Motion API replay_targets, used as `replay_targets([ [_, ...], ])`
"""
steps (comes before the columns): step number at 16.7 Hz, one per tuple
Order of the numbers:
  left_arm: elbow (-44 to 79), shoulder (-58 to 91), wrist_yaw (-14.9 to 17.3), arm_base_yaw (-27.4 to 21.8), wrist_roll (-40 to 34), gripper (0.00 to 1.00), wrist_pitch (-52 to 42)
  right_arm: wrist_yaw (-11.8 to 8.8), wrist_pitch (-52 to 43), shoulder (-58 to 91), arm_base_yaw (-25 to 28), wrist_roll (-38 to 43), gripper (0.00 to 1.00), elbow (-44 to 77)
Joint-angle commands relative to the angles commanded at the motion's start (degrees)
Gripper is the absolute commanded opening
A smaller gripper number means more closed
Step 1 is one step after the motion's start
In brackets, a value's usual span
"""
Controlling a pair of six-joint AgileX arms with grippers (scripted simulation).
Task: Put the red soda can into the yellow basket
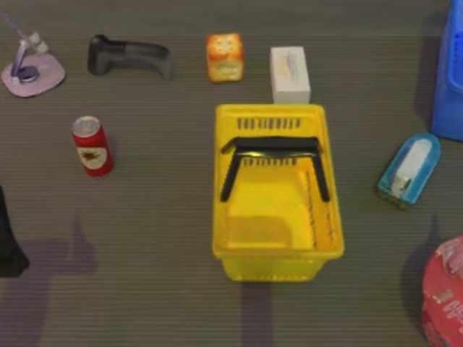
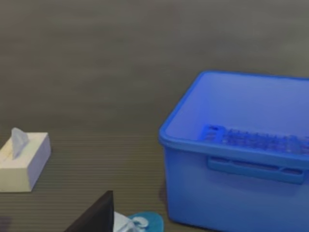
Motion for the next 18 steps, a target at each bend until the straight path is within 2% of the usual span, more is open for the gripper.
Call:
replay_targets([
  [4, 1.72, 1.74, 0.23, -0.38, 0.78, 1.00, -1.28, 0.00, 0.00, 0.00, 0.00, 0.00, 1.00, 0.00],
  [8, 12.19, 12.48, 0.86, -1.83, 4.86, 1.00, -8.43, 0.00, 0.00, 0.00, 0.00, 0.00, 1.00, 0.00],
  [12, 29.98, 32.38, 1.00, -3.25, 10.91, 1.00, -19.77, 0.00, 0.00, 0.00, 0.00, 0.00, 1.00, 0.00],
  [18, 63.14, 70.79, 0.52, -5.01, 21.39, 1.00, -40.27, 0.00, 0.00, 0.00, 0.00, 0.00, 1.00, 0.00],
])
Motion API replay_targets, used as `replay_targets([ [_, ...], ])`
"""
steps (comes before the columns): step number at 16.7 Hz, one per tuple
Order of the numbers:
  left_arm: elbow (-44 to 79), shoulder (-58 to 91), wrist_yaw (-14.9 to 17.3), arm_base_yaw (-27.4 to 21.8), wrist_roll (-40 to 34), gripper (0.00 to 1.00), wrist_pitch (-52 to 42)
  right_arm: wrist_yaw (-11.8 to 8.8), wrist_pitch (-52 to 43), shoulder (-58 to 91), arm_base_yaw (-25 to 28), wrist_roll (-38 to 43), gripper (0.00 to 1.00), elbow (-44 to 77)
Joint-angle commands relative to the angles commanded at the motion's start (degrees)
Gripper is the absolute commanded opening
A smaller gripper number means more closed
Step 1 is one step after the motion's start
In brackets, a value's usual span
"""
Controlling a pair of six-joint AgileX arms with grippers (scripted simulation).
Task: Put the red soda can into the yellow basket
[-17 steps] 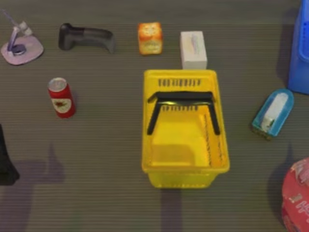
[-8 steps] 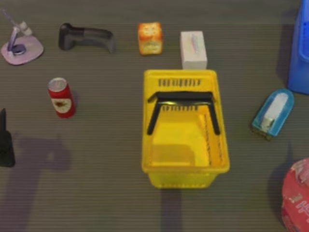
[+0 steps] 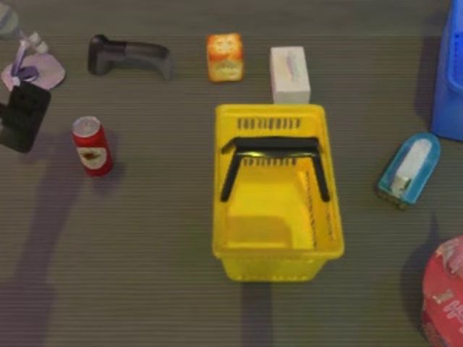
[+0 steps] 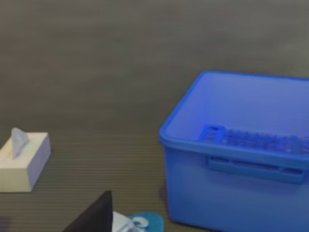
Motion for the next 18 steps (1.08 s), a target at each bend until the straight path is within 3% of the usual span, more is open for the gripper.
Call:
replay_targets([
  [6, 31.22, 36.72, -0.39, -1.77, 9.78, 1.00, -18.95, 0.00, 0.00, 0.00, 0.00, 0.00, 1.00, 0.00],
  [10, 45.79, 53.87, -0.39, -2.87, 14.58, 1.00, -27.91, 0.00, 0.00, 0.00, 0.00, 0.00, 1.00, 0.00],
  [18, 52.99, 62.37, -0.27, -3.60, 17.23, 1.00, -32.67, 0.00, 0.00, 0.00, 0.00, 0.00, 1.00, 0.00],
])
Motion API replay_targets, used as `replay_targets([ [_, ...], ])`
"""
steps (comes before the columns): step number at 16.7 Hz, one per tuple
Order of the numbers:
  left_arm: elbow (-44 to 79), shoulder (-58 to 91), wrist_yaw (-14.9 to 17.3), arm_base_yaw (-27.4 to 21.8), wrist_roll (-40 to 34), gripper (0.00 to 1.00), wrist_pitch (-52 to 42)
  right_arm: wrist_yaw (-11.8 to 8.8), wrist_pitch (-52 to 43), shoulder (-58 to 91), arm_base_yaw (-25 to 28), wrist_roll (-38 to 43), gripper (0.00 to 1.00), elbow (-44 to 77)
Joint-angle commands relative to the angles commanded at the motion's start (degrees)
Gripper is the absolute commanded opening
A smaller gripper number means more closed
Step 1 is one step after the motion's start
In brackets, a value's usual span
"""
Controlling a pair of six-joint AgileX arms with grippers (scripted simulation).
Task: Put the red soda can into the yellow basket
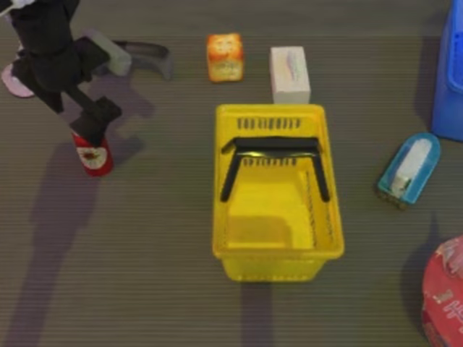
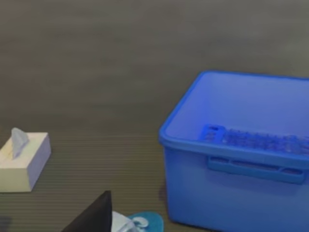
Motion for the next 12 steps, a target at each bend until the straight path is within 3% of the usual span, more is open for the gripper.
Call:
replay_targets([
  [12, -8.07, 1.95, 0.02, 0.06, 0.08, 1.00, 10.02, 0.00, 0.00, 0.00, 0.00, 0.00, 1.00, 0.00],
])
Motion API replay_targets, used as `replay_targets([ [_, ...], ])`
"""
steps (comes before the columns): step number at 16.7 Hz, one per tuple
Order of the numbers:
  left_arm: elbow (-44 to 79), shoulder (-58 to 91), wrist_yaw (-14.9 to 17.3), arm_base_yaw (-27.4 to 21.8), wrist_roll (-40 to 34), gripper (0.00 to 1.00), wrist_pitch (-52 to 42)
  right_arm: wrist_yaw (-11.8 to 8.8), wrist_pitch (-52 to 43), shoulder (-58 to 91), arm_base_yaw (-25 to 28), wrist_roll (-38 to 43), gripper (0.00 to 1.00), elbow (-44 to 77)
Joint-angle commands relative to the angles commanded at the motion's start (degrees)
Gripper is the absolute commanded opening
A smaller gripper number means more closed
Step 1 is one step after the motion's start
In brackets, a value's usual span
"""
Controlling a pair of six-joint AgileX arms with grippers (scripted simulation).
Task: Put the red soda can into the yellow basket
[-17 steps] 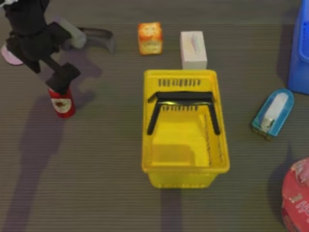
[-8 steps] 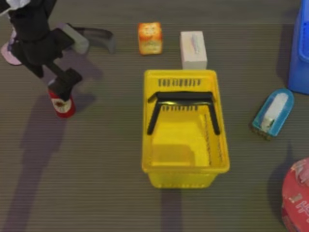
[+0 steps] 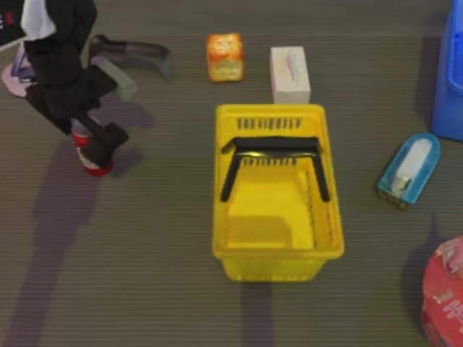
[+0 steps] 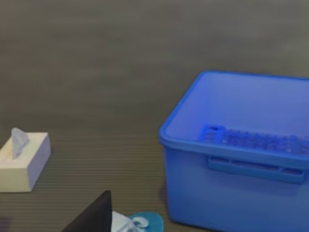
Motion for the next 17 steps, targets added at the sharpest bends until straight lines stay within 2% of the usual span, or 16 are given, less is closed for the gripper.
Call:
replay_targets([
  [1, 0.00, 0.00, 0.00, 0.00, 0.00, 1.00, 0.00, 0.00, 0.00, 0.00, 0.00, 0.00, 1.00, 0.00],
  [14, 0.00, 0.00, 0.00, 0.00, 0.00, 0.02, 0.00, 0.00, 0.00, 0.00, 0.00, 0.00, 1.00, 0.00],
  [17, 0.00, 0.00, 0.00, 0.00, 0.00, 0.00, 0.00, 0.00, 0.00, 0.00, 0.00, 0.00, 1.00, 0.00],
])
